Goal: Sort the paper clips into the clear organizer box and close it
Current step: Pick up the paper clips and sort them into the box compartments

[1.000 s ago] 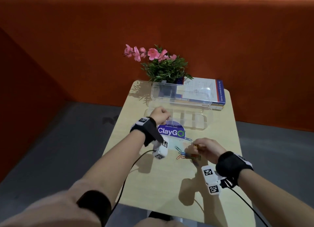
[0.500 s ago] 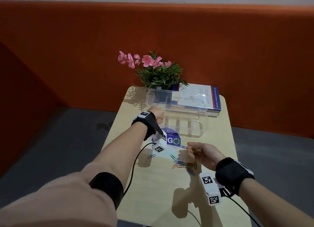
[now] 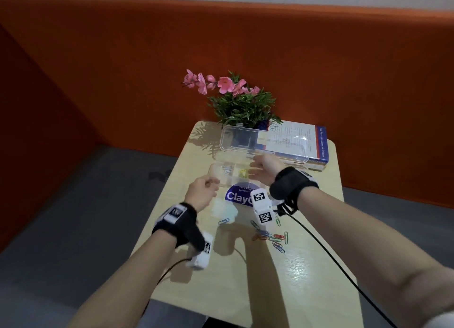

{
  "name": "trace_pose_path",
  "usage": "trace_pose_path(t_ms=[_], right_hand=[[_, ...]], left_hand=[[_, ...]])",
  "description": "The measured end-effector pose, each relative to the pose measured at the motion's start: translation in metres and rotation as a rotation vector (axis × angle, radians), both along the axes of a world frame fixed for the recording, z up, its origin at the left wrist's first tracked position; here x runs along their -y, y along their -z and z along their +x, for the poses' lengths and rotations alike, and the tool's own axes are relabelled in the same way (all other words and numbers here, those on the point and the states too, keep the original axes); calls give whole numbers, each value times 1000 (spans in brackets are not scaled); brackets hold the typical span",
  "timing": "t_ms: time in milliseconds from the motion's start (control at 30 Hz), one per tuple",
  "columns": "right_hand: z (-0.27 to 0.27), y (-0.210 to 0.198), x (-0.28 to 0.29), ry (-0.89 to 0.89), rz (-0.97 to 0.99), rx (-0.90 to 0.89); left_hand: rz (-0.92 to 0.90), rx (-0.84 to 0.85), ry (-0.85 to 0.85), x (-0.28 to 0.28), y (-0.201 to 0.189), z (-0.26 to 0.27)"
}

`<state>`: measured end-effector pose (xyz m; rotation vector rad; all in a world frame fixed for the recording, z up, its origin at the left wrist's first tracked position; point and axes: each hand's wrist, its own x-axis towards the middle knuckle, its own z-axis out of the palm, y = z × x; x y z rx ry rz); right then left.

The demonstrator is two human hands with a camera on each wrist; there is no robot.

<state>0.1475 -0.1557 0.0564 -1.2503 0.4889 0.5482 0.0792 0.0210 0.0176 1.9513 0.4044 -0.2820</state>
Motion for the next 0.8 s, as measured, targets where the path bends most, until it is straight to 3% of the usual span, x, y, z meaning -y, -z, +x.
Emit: trace_pose_path(t_ms=[100, 333, 433, 567, 800], right_hand=[[2, -2, -2, -42, -85, 48], [-47, 15, 43, -202, -309, 121], [-76, 36, 68, -287, -579, 86], [-109, 66, 88, -302, -966, 63], [-131, 83, 75, -447, -1000, 83]], left_hand=[[51, -6, 51, -8, 21, -24], [428, -42, 328, 1, 54, -45], [536, -24, 469, 9, 60, -42], [602, 20, 509, 19, 61, -34], [589, 1, 504, 28, 58, -28]])
